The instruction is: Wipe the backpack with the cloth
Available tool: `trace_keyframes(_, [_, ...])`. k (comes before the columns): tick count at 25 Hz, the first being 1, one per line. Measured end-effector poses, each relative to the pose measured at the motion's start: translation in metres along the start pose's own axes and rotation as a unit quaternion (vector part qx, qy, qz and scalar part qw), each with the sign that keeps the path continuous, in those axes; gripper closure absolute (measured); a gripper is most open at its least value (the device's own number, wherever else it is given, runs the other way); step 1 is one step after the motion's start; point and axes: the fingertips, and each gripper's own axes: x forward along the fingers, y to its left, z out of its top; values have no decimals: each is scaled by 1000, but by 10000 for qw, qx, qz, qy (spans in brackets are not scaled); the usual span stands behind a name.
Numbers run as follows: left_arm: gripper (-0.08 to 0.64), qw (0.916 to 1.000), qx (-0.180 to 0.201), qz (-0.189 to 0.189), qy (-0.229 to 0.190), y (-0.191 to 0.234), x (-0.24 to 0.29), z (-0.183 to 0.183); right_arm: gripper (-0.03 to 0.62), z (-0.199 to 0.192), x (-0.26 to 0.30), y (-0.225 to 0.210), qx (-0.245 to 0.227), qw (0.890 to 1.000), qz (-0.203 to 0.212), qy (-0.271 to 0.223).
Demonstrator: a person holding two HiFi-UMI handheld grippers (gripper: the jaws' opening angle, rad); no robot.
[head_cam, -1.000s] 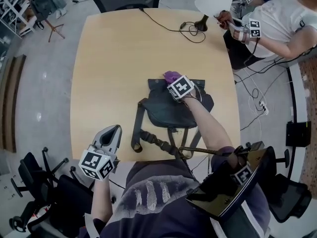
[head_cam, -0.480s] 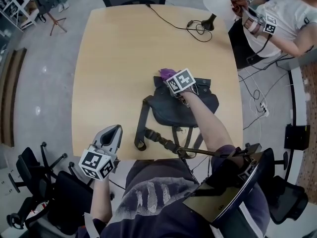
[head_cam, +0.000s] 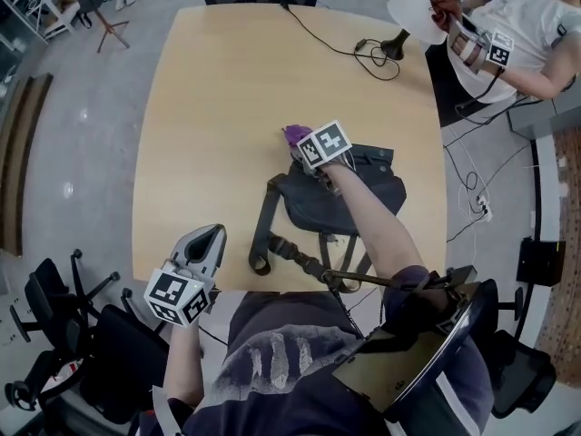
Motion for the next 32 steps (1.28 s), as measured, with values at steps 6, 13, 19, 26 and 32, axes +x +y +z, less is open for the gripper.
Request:
trace_keyframes(6, [554,10000,36,-27,15,0,3,4,560,25,-11,49,723,9822,1629,-595])
trace_keyframes(13, [554,9998,146,-145,1,-7,13,13,560,52,-99,135,1715,8736,4303,-1491])
trace_keyframes(19, [554,9991,229,-349,78,-23,28,14,560,-6,-72,116,1065,9477,2948,-610])
trace_keyframes(26, [554,9981,343,-504,86,-40,41,17,560,-49,-54,52,-1064,9935,287,269])
trace_keyframes(32, [554,9973,418,-575,165,-56,44,17,560,-63,-51,39,-1019,9938,223,398])
